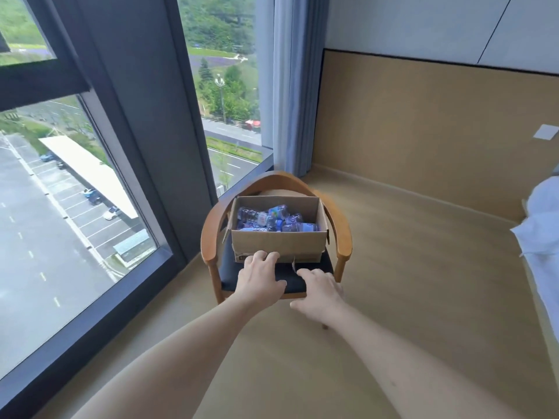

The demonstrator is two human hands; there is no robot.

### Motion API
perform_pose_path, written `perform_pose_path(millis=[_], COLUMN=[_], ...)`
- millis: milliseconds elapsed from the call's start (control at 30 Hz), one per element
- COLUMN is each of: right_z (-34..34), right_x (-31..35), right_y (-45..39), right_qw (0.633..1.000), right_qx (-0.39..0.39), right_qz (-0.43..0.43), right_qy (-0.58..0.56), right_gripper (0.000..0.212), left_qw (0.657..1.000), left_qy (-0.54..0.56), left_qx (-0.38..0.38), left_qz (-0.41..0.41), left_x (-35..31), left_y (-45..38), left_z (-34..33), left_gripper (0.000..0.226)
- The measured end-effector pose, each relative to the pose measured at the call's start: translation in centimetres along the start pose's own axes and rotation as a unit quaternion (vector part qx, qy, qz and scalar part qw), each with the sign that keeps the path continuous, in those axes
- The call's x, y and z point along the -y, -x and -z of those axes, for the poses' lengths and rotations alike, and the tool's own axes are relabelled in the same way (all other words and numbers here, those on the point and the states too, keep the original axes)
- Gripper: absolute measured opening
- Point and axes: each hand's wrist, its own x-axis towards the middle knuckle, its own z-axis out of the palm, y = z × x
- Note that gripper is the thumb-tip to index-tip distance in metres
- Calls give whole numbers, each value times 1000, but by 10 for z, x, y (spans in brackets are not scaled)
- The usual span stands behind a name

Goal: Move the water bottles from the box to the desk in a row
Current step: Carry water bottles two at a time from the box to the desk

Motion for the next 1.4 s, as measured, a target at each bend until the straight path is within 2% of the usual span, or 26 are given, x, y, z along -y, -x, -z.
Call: perform_pose_path(millis=[200, 367, 500, 667, 833, 1200, 1400], right_z=[8, 19, 35, 46, 41, -15, -56], right_x=[4, -1, -13, -26, -25, 8, 19], right_y=[-99, -196, -270, -341, -391, -481, -516], right_qw=[1000, 999, 996, 991, 986, 967, 952], right_qx=[26, 35, 82, 124, 162, 248, 296], right_qz=[12, 32, 41, 39, 32, -39, -77], right_qy=[-3, -11, -13, -11, -12, -42, -29], right_gripper=[64, 72, 75, 70, 72, 79, 78], left_qw=[999, 996, 992, 990, 987, 985, 981], left_qy=[-8, -19, -28, -20, -21, -19, -53], left_qx=[9, 19, 36, 19, 51, 145, 180], left_qz=[29, 81, 121, 140, 152, 95, 41], left_x=[29, 51, 54, 47, 56, 139, 182], left_y=[-85, -165, -230, -309, -359, -468, -506], left_z=[-6, -11, -9, -10, -24, -48, -78], left_gripper=[57, 58, 59, 62, 68, 67, 65])
